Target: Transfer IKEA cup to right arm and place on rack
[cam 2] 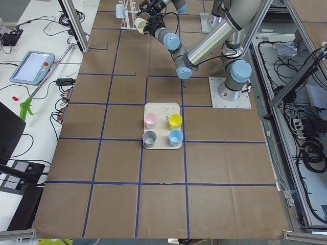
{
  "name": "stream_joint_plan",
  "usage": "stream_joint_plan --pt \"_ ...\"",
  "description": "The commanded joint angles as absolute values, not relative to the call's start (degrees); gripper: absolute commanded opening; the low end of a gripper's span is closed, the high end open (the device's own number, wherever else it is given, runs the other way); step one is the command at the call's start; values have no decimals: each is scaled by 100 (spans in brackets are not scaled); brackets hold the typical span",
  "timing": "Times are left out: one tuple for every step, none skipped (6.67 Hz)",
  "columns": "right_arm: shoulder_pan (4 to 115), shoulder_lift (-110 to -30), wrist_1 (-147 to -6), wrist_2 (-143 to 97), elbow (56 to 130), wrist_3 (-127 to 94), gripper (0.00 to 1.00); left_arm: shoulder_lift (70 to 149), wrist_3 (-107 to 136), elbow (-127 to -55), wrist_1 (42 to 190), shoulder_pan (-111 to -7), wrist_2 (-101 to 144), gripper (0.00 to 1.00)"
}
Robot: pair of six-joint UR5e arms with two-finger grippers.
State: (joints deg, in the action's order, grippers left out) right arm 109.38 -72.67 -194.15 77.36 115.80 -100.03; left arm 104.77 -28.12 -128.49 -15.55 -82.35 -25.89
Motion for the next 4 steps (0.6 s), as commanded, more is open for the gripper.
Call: stream_joint_plan --pt "11004 -7120 -19415 7761 11435 -10063 96 10468 -2821 -12850 -1564 -8235 -2593 6" --pt "11004 -7067 -19415 7761 11400 -10063 96 10468 -2813 -12858 -1564 -8235 -2584 6" --pt "11004 -7058 -19415 7761 11399 -10063 96 10476 -2813 -12858 -1617 -8235 -2584 7" --pt "11039 -7032 -19415 7769 11373 -10063 97 10477 -2804 -12867 -1643 -8235 -2584 7"
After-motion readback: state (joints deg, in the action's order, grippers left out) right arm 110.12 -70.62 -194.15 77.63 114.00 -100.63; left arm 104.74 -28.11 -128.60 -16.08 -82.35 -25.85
